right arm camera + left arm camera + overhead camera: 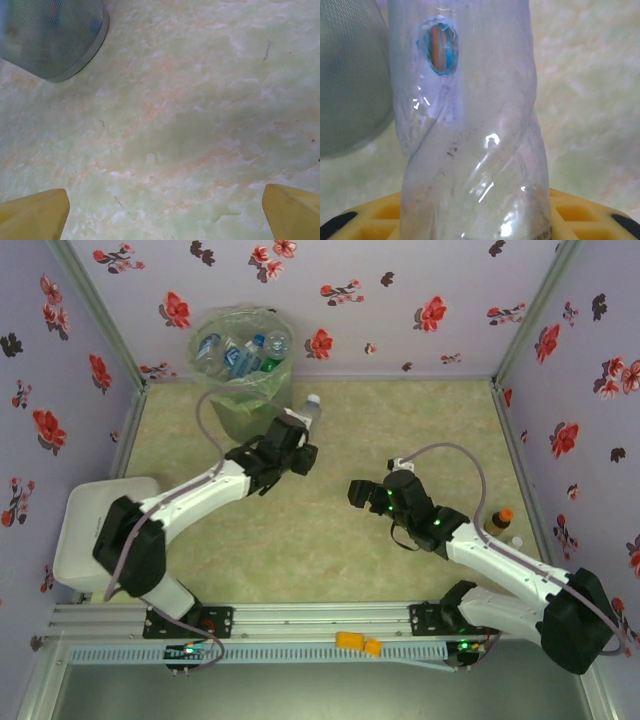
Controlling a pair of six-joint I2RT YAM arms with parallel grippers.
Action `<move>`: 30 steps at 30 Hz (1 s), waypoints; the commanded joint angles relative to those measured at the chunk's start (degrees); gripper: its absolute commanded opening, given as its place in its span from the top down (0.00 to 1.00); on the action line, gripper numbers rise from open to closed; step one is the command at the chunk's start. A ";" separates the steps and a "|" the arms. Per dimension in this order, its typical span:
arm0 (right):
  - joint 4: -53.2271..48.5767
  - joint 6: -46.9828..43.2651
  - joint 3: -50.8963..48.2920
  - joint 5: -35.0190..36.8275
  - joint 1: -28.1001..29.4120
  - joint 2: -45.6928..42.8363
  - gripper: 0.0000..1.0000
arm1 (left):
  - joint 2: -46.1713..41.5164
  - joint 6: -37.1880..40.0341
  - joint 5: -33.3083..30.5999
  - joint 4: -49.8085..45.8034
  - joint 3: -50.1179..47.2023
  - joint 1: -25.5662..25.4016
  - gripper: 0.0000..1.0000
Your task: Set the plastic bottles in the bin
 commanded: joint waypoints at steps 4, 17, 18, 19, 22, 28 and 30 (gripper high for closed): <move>3.35 0.28 -0.42 1.32 -0.34 0.90 0.00 | -8.78 2.00 3.06 3.00 3.54 0.22 0.78; 4.07 0.86 -1.02 0.55 -0.34 -0.36 0.00 | -9.73 8.94 6.41 -2.18 21.57 13.51 0.76; 4.09 0.86 -1.16 0.66 -0.34 -0.69 0.00 | -8.73 9.05 6.84 -3.06 23.15 14.93 0.75; 4.11 0.97 -1.20 0.79 -0.35 -1.03 0.00 | -7.54 8.99 7.37 -4.54 25.11 16.53 0.75; 3.50 0.89 -1.45 1.16 -0.34 -1.89 0.00 | -3.55 8.91 9.14 -8.54 30.64 20.20 0.75; 2.41 0.90 -1.87 2.09 -0.34 -3.74 0.00 | 5.60 7.97 11.89 -17.84 42.99 25.46 0.75; 2.09 0.80 -1.87 2.25 -0.34 -4.06 0.00 | 8.87 7.42 13.02 -21.32 47.05 26.61 0.75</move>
